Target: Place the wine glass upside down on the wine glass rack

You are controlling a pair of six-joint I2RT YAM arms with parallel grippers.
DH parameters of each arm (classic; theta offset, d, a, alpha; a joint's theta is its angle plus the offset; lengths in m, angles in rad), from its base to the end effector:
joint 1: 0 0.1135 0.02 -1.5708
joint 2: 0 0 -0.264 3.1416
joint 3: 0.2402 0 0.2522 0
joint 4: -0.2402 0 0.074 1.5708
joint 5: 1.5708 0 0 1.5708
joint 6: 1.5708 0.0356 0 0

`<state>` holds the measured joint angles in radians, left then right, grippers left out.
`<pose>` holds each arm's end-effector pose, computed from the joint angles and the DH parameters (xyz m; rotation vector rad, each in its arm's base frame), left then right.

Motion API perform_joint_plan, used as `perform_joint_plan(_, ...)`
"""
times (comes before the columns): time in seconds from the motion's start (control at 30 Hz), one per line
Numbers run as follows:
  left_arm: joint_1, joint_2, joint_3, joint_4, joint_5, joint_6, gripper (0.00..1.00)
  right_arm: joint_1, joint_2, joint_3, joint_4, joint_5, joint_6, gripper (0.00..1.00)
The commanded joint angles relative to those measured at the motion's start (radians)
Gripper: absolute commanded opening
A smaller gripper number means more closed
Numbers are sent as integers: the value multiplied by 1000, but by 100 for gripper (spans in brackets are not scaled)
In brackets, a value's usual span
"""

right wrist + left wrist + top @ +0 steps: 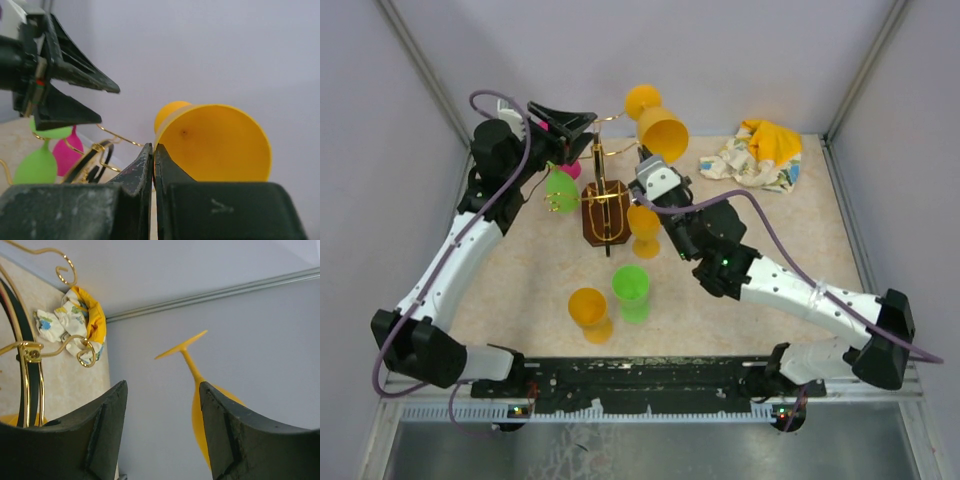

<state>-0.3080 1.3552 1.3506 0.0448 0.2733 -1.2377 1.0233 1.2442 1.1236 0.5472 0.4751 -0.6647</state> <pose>0.2991 -0.1052 0.4346 -0.5446 1.6290 -1.4032 0.1606 0.2322 0.4374 -0.5560 1.0568 0.0433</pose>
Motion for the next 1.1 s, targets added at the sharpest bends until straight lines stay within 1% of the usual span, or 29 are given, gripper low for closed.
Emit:
perform_joint_plan(0.0, -6, -71, -61, 76, -17, -155, 63, 61, 52, 3, 263, -60, -78, 0)
perform_joint_plan(0.1, -6, -103, -109, 107, -32, -209, 59, 83, 99, 9, 309, -65, -93, 0)
perform_joint_plan(0.37, -6, -149, -163, 136, -82, -260, 56, 119, 176, 43, 328, -64, -95, 0)
perform_joint_plan(0.77, -10, -137, -172, 127, -57, -275, 52, 158, 229, 17, 421, -101, -104, 0)
perform_joint_plan(0.97, -17, -136, -167, 134, -61, -277, 51, 178, 242, 12, 422, -114, -110, 0)
perform_joint_plan(1.07, -21, -133, -170, 140, -58, -280, 49, 188, 253, 9, 430, -111, -121, 0)
